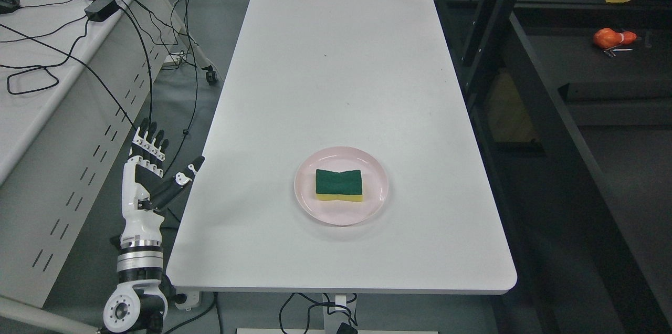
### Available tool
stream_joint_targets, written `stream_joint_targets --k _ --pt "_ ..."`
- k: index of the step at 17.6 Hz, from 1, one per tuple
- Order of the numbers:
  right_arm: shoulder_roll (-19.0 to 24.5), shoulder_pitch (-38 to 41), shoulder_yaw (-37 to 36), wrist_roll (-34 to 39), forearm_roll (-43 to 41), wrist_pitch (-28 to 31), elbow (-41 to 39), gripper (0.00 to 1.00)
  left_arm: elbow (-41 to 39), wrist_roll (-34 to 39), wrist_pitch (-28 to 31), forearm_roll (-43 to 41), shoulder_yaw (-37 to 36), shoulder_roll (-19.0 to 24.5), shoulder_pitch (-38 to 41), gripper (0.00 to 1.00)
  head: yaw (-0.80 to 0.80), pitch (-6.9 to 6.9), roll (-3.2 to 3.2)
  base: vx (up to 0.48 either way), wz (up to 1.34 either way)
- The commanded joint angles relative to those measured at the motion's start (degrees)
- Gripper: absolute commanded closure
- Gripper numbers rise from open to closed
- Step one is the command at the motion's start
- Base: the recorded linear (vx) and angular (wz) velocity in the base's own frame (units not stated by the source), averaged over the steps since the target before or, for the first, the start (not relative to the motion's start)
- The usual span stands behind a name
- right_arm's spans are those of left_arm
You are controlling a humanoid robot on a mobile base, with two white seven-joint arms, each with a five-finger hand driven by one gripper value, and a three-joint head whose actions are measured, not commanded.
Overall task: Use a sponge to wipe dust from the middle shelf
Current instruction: 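Raise the left hand and reach toward the sponge on the pink plate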
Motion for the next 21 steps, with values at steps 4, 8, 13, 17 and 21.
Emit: stream_joint_targets --k 4,8,13,17,21 --pt "-1.00 0.00 -0.02 0.01 0.00 0.00 -1.00 0.00 -0.40 -0.26 0.41 -0.14 0.16 1.39 0.00 0.01 0.00 0.00 0.00 0.000 0.00" --pt "-1.00 0.00 0.06 0.01 0.00 0.00 -1.00 0.00 -0.40 -0.61 0.24 -0.32 -0.11 4.02 -0.61 0.01 0.00 0.00 0.00 0.000 0.00" --pt "-1.00 0.00 -0.02 0.01 0.00 0.00 -1.00 0.00 2.05 -4.83 0.15 -14.77 -4.58 19.83 -9.20 0.01 0.00 0.00 0.00 0.000 0.00" --pt "-1.00 0.00 -0.02 0.01 0.00 0.00 -1.00 0.00 9.08 -14.13 -1.33 -35.33 -14.84 22.66 -21.86 0.03 0.00 0.00 0.00 0.000 0.00" --pt "-1.00 0.00 -0.02 0.01 0.00 0.00 -1.00 0.00 16.20 -15.11 -7.66 -49.78 -31.18 21.00 -31.35 0.03 0.00 0.00 0.00 0.000 0.00"
